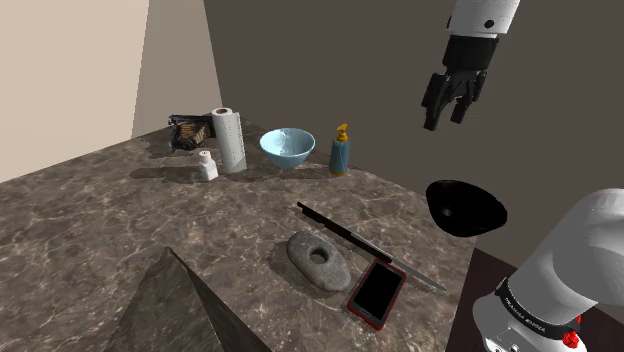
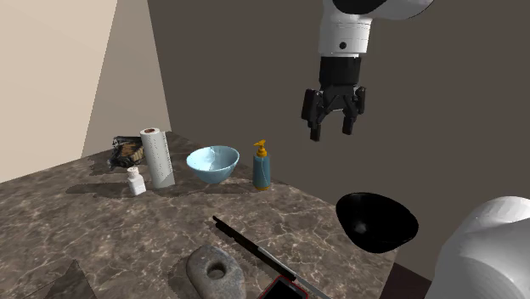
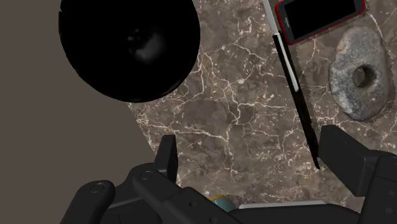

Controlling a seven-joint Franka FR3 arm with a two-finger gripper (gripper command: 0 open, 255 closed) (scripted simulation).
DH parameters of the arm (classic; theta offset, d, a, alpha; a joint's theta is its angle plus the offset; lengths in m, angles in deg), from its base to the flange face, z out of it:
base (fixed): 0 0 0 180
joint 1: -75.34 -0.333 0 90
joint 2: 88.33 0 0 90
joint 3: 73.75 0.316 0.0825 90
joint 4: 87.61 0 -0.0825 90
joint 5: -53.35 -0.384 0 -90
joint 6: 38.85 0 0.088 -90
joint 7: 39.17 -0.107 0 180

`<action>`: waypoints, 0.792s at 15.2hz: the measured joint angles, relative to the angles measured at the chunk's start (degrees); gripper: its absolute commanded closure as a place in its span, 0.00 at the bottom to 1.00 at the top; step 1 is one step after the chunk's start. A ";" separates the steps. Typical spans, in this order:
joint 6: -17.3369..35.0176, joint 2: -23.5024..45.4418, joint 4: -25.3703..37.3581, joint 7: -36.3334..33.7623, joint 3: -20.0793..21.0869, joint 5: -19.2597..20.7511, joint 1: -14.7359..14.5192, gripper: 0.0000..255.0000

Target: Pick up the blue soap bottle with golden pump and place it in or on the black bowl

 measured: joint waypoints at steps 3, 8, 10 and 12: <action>1.22 2.83 1.17 -0.22 0.25 0.13 0.17 0.00; 5.58 14.06 6.14 -0.81 0.78 1.10 0.98 0.00; 7.34 18.87 8.42 -1.30 1.10 1.52 1.24 0.00; 8.33 24.06 11.86 -1.84 1.36 2.05 1.49 0.00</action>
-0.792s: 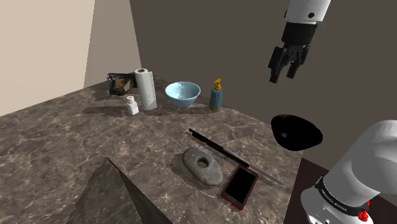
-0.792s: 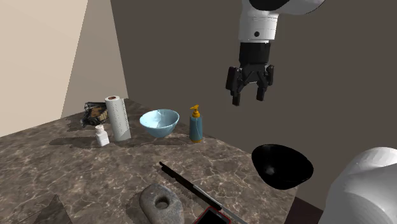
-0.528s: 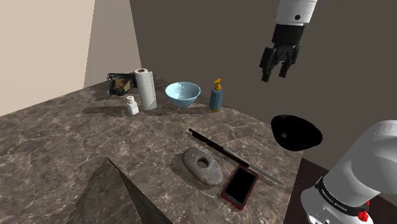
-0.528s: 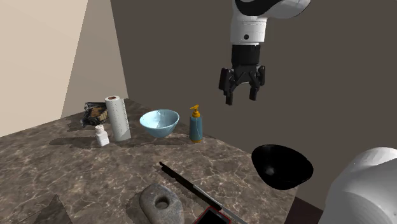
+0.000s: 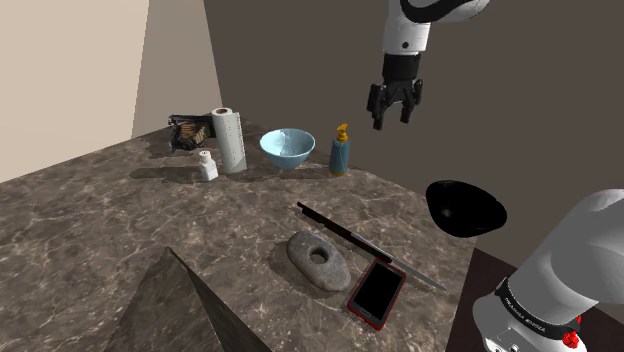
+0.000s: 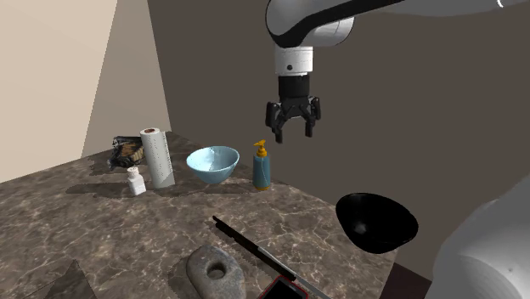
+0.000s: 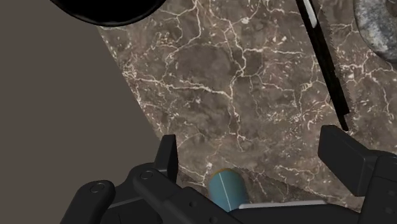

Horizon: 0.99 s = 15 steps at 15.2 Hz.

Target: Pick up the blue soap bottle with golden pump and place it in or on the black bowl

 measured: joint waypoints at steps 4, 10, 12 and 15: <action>1.31 10.07 7.18 -1.33 0.48 1.11 0.27 0.00; 1.54 24.99 19.43 -2.53 0.29 3.20 0.62 0.00; 0.57 30.69 25.26 -3.09 0.19 3.89 0.52 0.00; -1.48 37.89 33.55 -3.92 0.29 4.67 0.00 0.00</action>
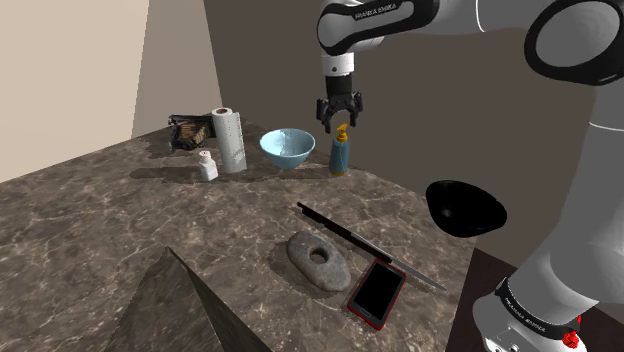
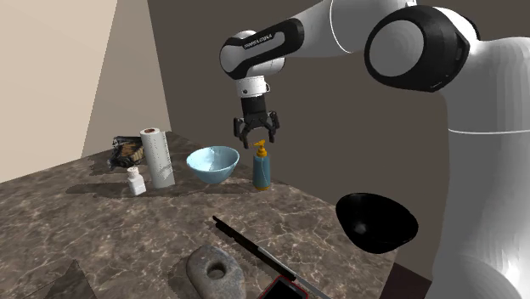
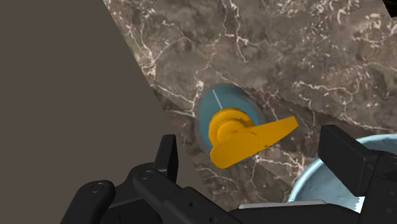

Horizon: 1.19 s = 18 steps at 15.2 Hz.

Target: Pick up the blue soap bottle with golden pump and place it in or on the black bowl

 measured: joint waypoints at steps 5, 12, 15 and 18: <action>1.10 4.20 3.40 -0.26 0.26 0.62 -0.29 0.00; 4.68 4.39 -0.31 -0.39 0.44 0.78 0.01 0.00; 5.05 4.29 -0.80 -0.41 0.54 0.80 0.12 0.00; 5.00 4.10 -1.25 -0.48 0.60 0.80 0.20 1.00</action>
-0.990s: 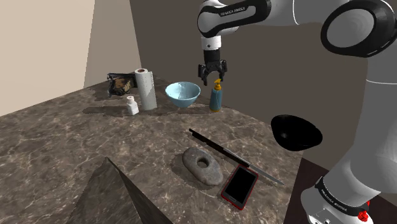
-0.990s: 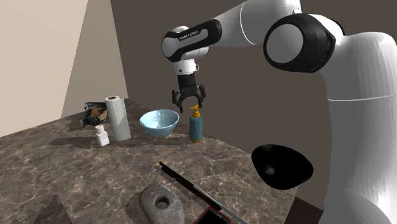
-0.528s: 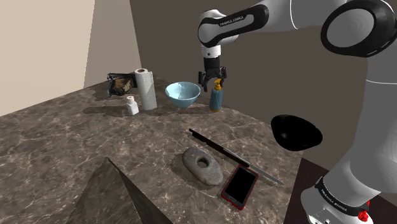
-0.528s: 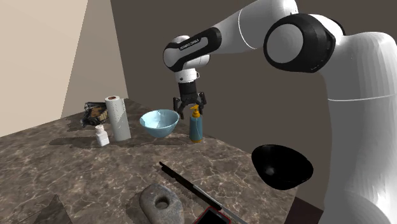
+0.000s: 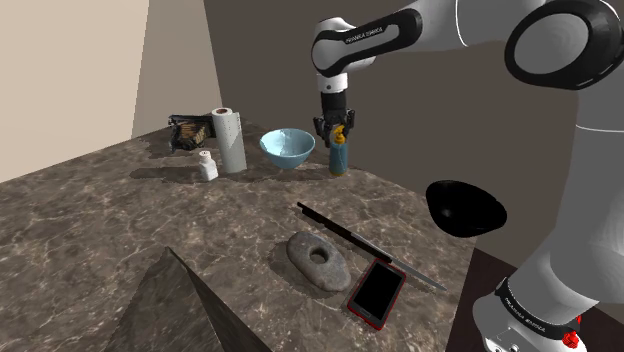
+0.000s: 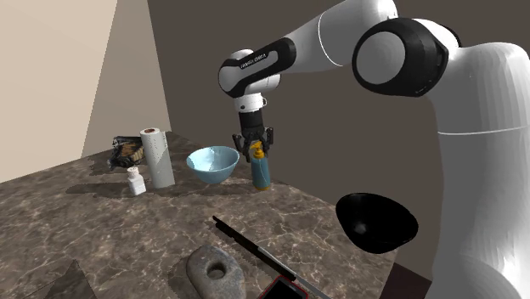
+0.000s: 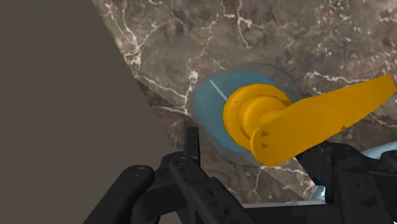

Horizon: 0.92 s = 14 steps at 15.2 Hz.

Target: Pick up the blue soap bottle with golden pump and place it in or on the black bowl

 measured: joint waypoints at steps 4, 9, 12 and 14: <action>0.06 -0.23 -0.39 -0.11 -0.02 -0.04 0.04 1.00; 0.16 -0.19 -0.38 -0.29 -0.02 -0.03 0.03 1.00; -1.62 0.24 0.61 -0.04 0.11 -0.18 0.14 1.00; -3.31 0.62 2.26 0.05 -0.02 -0.16 0.30 1.00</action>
